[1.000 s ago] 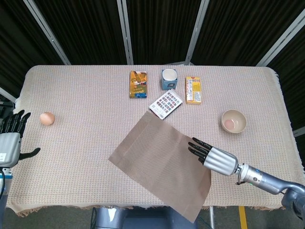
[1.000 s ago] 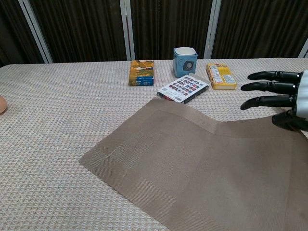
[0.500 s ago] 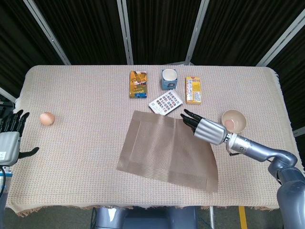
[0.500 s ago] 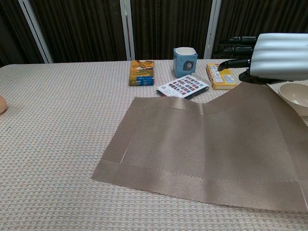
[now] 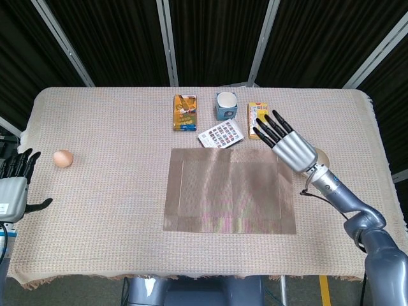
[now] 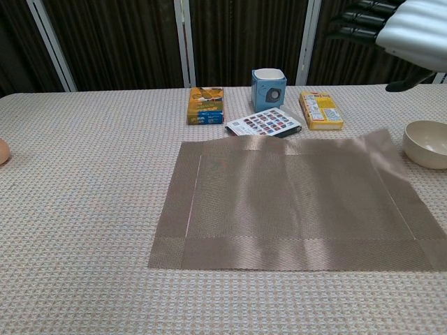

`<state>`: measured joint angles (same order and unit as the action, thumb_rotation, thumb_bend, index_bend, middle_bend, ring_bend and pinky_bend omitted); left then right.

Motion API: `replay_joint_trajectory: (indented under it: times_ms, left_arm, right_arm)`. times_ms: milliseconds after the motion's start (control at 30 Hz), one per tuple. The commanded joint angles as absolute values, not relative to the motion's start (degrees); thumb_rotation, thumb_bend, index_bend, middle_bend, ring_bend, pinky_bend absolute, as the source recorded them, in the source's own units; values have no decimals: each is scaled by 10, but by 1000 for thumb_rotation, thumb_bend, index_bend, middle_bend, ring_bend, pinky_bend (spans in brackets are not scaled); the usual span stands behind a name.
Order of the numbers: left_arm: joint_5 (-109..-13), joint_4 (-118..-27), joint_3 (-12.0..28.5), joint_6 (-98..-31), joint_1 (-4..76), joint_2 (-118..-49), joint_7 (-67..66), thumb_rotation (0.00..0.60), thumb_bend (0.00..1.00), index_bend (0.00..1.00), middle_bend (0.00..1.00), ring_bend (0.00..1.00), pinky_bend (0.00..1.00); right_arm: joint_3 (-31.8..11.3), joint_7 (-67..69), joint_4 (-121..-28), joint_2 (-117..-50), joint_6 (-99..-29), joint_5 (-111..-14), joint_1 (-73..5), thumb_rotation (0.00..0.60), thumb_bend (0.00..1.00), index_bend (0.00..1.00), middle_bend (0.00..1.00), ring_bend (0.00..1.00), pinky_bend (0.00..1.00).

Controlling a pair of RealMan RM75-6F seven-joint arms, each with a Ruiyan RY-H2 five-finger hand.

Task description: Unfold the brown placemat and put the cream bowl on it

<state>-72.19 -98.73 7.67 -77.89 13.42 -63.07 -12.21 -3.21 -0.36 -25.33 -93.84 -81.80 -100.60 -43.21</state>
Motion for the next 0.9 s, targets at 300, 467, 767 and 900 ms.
replay_joint_trajectory:
  times_ms: [300, 467, 767, 900]
  left_arm:
    - [-771, -985, 57, -772, 143, -644, -129, 600, 0, 0, 0, 0, 0]
    - [-835, -943, 41, -735, 177, -670, -107, 600, 0, 2, 0, 0, 0]
    - [-970, -810, 9, -666, 269, -773, -36, 600, 99, 217, 0, 0, 0]
    - [-1005, -760, 0, -652, 300, -823, -14, 600, 178, 285, 0, 0, 0]
  right_arm:
    - [-64, 39, -657, -748, -861, -875, -257, 600, 0, 0, 0, 0, 0]
    - [-42, -3, -799, -679, -859, -834, -198, 600, 0, 0, 0, 0, 0]
    - [-27, -8, -862, -668, -876, -812, -142, 600, 0, 0, 0, 0, 0]
    - [-25, -18, -888, -670, -882, -809, -128, 600, 0, 0, 0, 0, 0]
